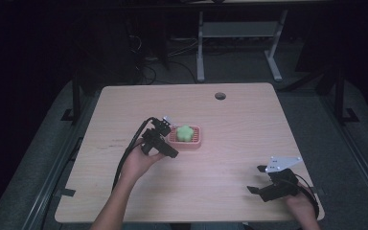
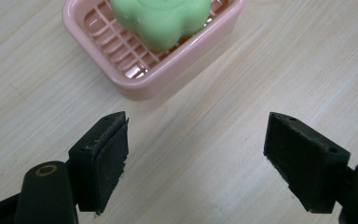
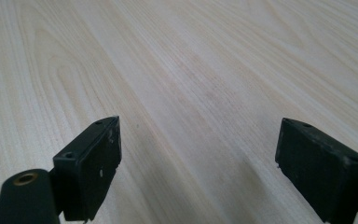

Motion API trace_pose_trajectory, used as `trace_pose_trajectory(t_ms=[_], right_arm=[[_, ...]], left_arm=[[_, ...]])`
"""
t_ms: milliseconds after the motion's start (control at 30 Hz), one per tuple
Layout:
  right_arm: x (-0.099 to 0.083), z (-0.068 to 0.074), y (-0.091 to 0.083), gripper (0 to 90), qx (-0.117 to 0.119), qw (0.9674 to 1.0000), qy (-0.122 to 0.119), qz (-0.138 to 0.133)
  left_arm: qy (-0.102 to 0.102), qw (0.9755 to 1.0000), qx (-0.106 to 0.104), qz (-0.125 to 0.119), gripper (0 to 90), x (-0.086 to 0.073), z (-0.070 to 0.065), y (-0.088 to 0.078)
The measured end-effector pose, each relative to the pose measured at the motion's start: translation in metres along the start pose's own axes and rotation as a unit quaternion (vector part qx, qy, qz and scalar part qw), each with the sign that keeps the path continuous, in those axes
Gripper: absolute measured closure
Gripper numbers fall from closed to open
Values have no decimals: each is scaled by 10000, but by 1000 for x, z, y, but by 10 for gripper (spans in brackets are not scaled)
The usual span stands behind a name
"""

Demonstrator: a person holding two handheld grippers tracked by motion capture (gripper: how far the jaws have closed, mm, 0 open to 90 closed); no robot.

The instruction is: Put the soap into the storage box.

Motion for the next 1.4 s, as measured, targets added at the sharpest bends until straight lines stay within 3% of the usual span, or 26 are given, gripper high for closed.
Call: trace_pose_trajectory(t_ms=[667,1400], right_arm=[[-2,-1,2,138,-64,10000,16,52],[-4,-3,3,138,-144,9998,70,94]], left_arm=[[210,9997,42,-84,219,-32,-13,-12],[195,9995,39,-261,219,-73,-20,-23]])
Point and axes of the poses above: each handheld gripper's, and its own axes: y roughly forward along the jaws, x roughly out of its top, z roughly to its left, the point moved 9 cm from there along y, roughly forward along the jaws, and after that the axes turned 13 degrees about -x, right-handed, at the moved point
